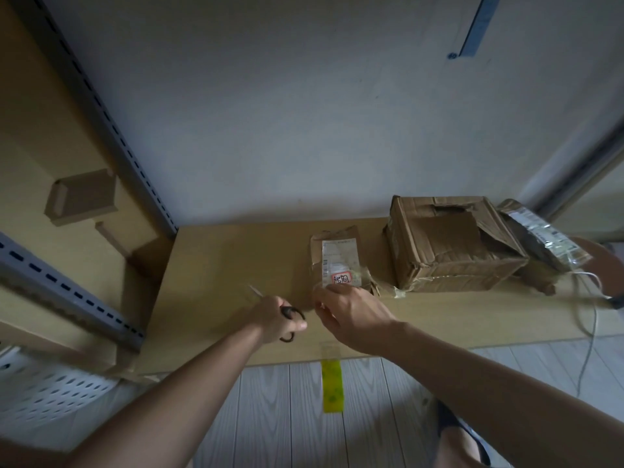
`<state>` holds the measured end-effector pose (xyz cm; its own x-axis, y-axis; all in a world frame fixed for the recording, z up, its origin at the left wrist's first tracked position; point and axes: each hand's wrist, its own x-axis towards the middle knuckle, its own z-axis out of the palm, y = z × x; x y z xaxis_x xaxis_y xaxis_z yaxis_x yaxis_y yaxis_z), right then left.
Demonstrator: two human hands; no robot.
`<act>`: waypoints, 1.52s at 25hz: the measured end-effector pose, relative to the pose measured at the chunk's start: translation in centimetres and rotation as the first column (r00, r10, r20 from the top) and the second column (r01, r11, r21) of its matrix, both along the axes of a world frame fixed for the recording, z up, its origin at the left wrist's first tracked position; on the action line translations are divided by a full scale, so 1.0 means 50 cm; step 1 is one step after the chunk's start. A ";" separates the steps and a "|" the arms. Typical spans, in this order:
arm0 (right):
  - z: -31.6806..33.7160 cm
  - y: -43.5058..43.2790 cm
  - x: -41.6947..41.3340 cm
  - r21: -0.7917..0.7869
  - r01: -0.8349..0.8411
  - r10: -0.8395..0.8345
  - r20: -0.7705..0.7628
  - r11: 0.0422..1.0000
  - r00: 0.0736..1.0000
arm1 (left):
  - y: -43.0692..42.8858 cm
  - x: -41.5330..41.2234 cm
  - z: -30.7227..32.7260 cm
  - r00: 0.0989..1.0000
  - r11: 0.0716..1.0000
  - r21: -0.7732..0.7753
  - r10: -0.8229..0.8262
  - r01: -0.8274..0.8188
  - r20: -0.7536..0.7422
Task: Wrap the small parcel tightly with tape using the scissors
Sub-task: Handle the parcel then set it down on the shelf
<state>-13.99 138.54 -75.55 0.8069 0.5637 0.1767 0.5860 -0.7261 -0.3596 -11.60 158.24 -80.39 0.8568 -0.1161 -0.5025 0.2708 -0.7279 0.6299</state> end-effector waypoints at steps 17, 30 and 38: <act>-0.193 0.039 -0.168 -0.046 0.957 -0.541 -0.832 0.286 0.121 | 0.028 -0.069 -0.025 0.982 0.971 0.237 -0.033 -0.013 0.187; -0.192 0.035 -0.194 0.072 0.989 -0.240 -0.966 0.127 0.101 | -0.099 -0.240 -0.039 0.793 0.822 -0.190 0.415 -0.537 -0.447; -0.152 0.028 -0.175 0.024 0.993 -0.176 -0.983 0.112 0.044 | -0.113 -0.218 -0.042 0.706 0.665 -0.301 0.499 -0.684 -0.502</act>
<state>-22.72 139.96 -83.12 0.6138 -0.2517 -0.7482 -0.7338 0.1677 -0.6584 -22.50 152.58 -82.50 0.5927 0.0712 -0.8023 0.8042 0.0017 0.5943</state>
